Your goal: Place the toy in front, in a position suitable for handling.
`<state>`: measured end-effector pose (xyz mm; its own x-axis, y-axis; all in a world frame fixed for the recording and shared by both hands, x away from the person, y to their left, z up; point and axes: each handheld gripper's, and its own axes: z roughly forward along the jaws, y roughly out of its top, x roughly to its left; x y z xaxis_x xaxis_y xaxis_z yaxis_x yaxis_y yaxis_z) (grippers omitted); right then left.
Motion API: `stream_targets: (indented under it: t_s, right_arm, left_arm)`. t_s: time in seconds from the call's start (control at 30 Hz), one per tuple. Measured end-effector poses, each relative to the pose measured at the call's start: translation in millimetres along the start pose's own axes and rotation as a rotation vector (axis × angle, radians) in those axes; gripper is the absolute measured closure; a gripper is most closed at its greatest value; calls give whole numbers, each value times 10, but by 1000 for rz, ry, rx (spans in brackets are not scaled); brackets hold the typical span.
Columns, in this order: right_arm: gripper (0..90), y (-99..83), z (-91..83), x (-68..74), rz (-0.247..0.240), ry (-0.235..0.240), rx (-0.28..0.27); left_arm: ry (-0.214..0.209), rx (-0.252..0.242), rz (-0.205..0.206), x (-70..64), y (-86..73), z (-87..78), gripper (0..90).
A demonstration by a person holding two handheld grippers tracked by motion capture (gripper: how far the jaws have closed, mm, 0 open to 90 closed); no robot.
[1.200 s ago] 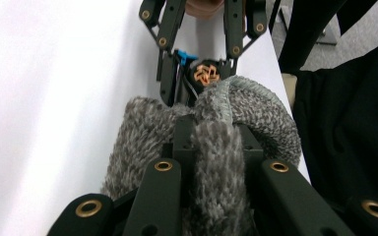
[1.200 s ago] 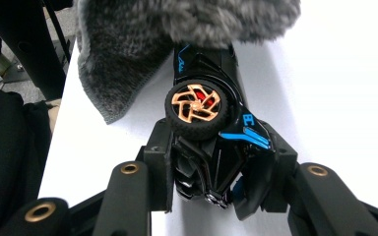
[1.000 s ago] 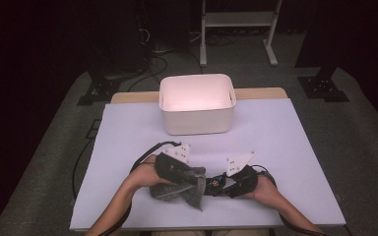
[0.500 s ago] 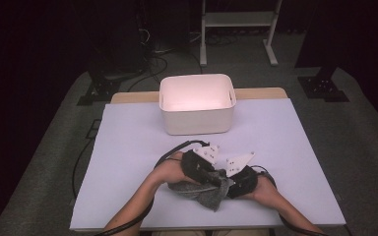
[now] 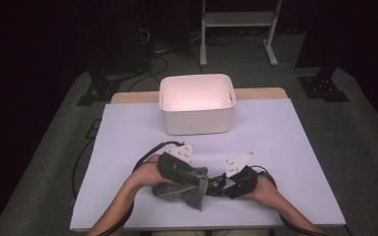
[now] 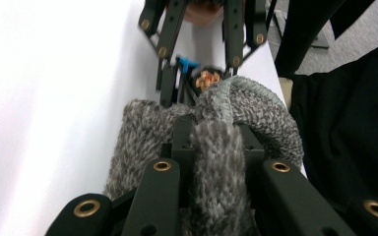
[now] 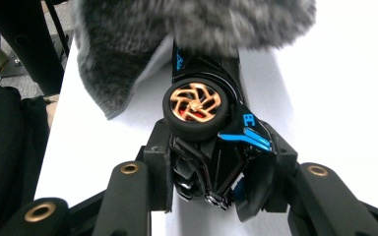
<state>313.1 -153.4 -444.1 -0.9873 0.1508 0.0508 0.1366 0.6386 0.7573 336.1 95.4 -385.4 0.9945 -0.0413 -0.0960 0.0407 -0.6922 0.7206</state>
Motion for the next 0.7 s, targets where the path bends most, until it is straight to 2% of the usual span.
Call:
stream_targets:
  t_s: [0.03, 0.23, 0.7]
  right_arm:
    - [570, 0, 0, 0, 2, 1, 0]
    - [570, -2, 2, -3, 4, 1, 0]
    - [570, -1, 6, -2, -3, -3, 11]
  left_arm:
    - [11, -14, -10, -24, -65, -64, 766]
    - [36, -29, -21, -73, -197, -194, 763]
    - [85, -33, -57, -102, -407, -422, 763]
